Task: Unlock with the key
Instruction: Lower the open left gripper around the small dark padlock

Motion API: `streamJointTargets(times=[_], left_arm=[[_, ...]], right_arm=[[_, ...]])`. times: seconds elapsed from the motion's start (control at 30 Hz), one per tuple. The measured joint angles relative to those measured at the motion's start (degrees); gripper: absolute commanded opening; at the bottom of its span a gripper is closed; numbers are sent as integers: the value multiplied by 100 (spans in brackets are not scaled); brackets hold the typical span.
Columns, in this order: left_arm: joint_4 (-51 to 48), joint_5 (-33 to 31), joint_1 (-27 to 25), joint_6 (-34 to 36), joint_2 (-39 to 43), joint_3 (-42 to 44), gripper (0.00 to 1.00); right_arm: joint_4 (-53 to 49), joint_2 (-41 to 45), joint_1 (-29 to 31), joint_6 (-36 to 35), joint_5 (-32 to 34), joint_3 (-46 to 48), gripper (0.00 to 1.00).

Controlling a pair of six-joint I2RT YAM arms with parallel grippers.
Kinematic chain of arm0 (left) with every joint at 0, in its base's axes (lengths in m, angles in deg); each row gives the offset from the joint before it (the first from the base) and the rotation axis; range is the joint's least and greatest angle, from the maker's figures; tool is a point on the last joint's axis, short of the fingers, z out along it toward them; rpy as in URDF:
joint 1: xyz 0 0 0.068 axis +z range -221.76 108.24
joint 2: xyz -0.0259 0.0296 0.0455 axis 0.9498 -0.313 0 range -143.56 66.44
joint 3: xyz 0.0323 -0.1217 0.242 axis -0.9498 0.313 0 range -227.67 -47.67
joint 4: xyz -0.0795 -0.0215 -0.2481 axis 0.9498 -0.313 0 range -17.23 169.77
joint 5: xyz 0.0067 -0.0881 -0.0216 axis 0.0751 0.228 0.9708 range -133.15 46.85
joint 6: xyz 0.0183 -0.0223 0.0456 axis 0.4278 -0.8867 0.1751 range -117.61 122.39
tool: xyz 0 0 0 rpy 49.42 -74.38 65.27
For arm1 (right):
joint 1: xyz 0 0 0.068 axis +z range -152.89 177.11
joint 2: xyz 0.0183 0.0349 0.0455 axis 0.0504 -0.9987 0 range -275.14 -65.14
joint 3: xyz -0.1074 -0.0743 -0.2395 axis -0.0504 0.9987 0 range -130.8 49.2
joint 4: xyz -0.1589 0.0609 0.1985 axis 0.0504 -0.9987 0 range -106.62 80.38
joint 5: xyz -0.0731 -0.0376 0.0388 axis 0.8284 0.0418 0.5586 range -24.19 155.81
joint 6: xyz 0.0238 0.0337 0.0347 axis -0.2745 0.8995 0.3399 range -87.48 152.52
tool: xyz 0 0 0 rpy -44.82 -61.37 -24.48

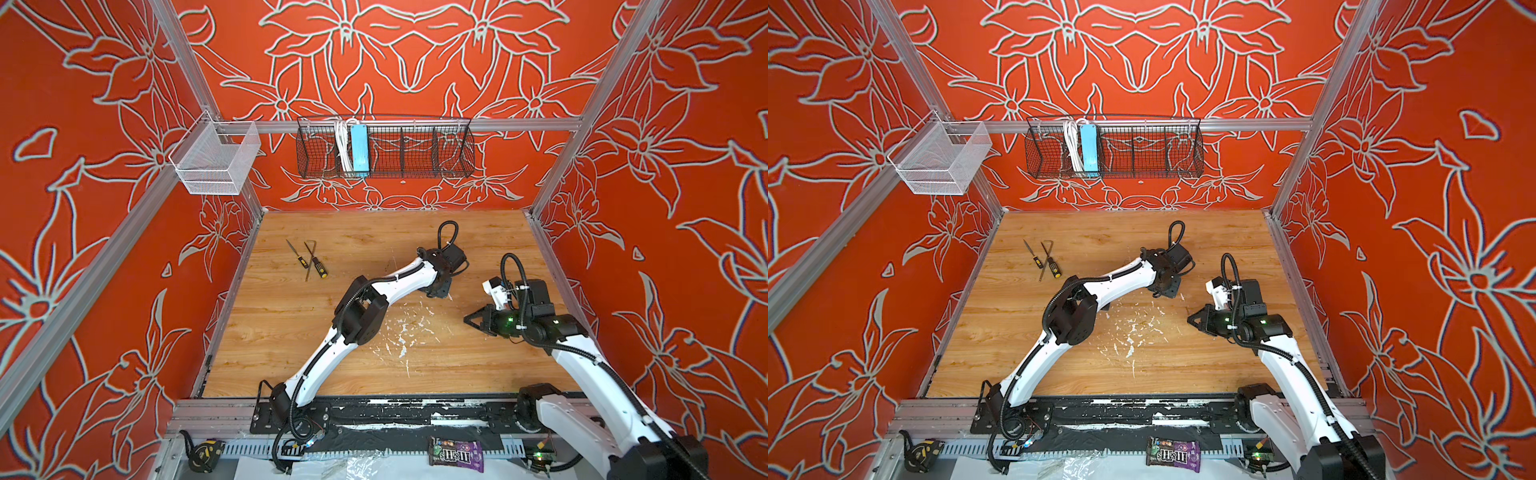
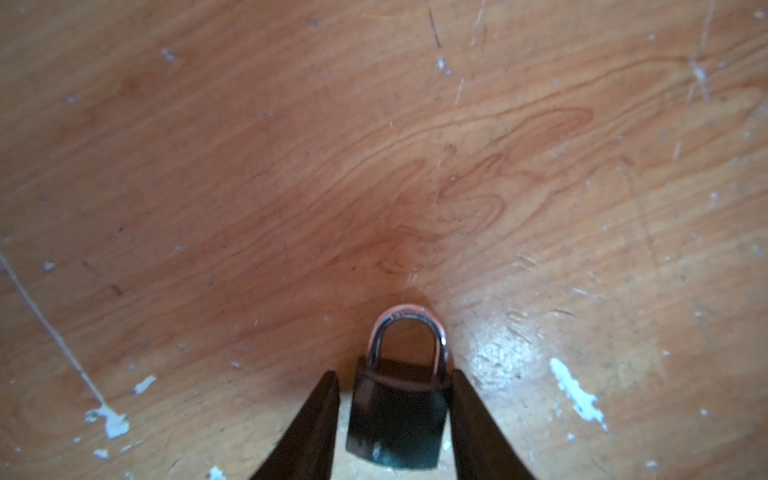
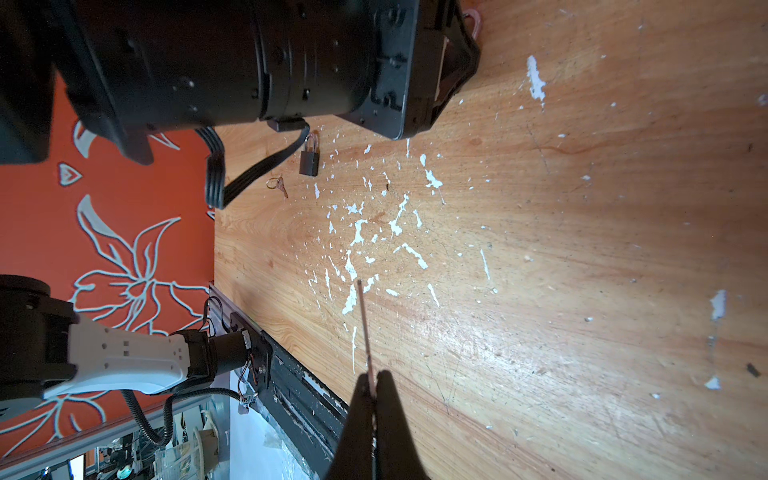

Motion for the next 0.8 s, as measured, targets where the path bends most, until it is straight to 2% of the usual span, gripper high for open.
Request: streamJointTargets(times=[0.17,0.37,0.47,0.63,0.8], left_arm=[[-275,-114,-13,-332,0,-28,38],[-527,-173,-13,-1143,155,229,36],[-643,-133,-13,-1644,415,662,36],[-496,101,-22,-2441,1211,2000,37],[-490,173,-133,-3003,1718,2837,40]], right_arm=[[31,-42,0,0,-76,0,0],[155,-210,0,4,-153,0,0],[188,-334,0,2,-177,0,0],[216,-431,0,0,-223,15,0],[284,-431,0,0,-260,46,0]])
